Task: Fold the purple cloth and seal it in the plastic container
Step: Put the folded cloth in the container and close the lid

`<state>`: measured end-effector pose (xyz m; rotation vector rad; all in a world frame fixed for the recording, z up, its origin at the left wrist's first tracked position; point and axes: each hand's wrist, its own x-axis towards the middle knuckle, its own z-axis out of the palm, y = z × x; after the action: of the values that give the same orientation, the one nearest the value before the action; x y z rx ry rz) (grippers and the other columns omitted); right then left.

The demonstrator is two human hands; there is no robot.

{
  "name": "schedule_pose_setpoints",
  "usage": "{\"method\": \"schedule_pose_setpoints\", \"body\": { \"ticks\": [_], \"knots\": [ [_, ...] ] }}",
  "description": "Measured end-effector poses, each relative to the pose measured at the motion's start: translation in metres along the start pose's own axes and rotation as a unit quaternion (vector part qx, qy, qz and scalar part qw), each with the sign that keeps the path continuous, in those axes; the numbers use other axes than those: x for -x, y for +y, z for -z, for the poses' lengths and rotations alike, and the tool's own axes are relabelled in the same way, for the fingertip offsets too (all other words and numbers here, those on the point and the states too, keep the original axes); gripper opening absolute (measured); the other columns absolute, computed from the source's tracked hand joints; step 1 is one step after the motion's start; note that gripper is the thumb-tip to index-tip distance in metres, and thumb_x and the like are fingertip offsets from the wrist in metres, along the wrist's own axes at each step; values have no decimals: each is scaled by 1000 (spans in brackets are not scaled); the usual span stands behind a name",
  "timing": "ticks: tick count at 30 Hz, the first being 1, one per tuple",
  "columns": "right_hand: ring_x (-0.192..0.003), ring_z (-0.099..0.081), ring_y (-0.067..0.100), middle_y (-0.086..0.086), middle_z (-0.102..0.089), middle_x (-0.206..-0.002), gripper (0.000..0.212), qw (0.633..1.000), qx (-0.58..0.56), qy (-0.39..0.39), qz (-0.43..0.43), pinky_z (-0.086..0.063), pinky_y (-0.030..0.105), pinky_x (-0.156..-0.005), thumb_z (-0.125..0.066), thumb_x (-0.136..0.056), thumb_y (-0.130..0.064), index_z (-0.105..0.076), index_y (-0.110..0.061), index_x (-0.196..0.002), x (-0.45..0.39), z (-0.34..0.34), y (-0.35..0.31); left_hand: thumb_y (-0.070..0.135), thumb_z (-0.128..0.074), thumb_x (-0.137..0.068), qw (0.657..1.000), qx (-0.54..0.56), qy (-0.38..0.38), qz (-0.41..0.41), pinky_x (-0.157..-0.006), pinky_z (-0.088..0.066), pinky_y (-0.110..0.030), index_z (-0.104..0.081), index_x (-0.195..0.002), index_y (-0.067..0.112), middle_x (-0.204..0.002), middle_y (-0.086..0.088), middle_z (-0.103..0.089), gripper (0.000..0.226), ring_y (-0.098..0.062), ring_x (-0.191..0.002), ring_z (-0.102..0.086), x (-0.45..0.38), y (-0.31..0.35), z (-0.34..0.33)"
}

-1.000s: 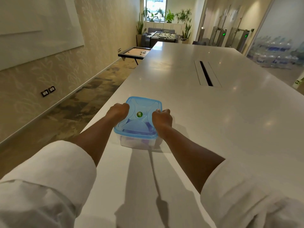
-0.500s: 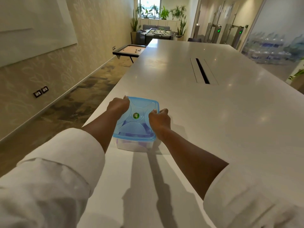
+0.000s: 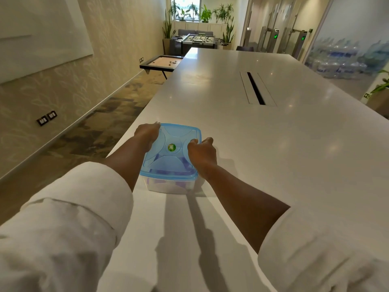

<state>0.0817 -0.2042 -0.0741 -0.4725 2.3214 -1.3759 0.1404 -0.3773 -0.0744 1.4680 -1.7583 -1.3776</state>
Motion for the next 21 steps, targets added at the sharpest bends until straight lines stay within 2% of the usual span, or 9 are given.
{"method": "schedule_pose_setpoints", "body": {
  "ticks": [6,12,14,18,21],
  "knots": [
    [-95,-62,31,12,-61,-109,36,1000,1,1,1,-52,45,-87,-38,-92,-35,-40,-9,-118,0,1,0,42,-58,-90,1000,-1,4,1,-87,-45,-34,-59,-125,2,-128,-16,-60,52,-32,-113,-58,-5,-4,-1],
    [-102,-62,33,15,-61,-117,38,1000,4,4,-8,-51,48,-92,-36,-95,-34,-39,-7,-121,0,0,0,50,-47,-95,994,-99,41,-26,-84,-43,-34,-51,-131,-2,-131,-21,-57,63,-36,-115,-57,2,-5,-4],
    [-103,-62,33,15,-61,-118,39,1000,8,8,-10,-51,47,-91,-36,-95,-34,-38,-7,-124,1,0,0,49,-38,-98,989,-141,39,-37,-87,-41,-35,-48,-134,-4,-137,-22,-54,64,-37,-120,-54,7,-5,-4],
    [-105,-62,35,16,-61,-119,40,1000,19,12,-11,-51,50,-93,-36,-96,-35,-39,-6,-123,2,0,-2,41,-22,-103,983,-178,-4,-44,-105,-35,-38,-43,-139,-4,-146,-24,-44,61,-38,-132,-44,17,-8,-1],
    [-106,-62,35,18,-61,-120,40,999,27,17,-7,-51,49,-92,-37,-96,-34,-39,-5,-123,3,0,-2,36,-23,-103,976,-204,-19,-68,-102,-39,-40,-50,-132,-3,-137,-25,-51,56,-40,-127,-48,22,-11,5]
  ]
}}
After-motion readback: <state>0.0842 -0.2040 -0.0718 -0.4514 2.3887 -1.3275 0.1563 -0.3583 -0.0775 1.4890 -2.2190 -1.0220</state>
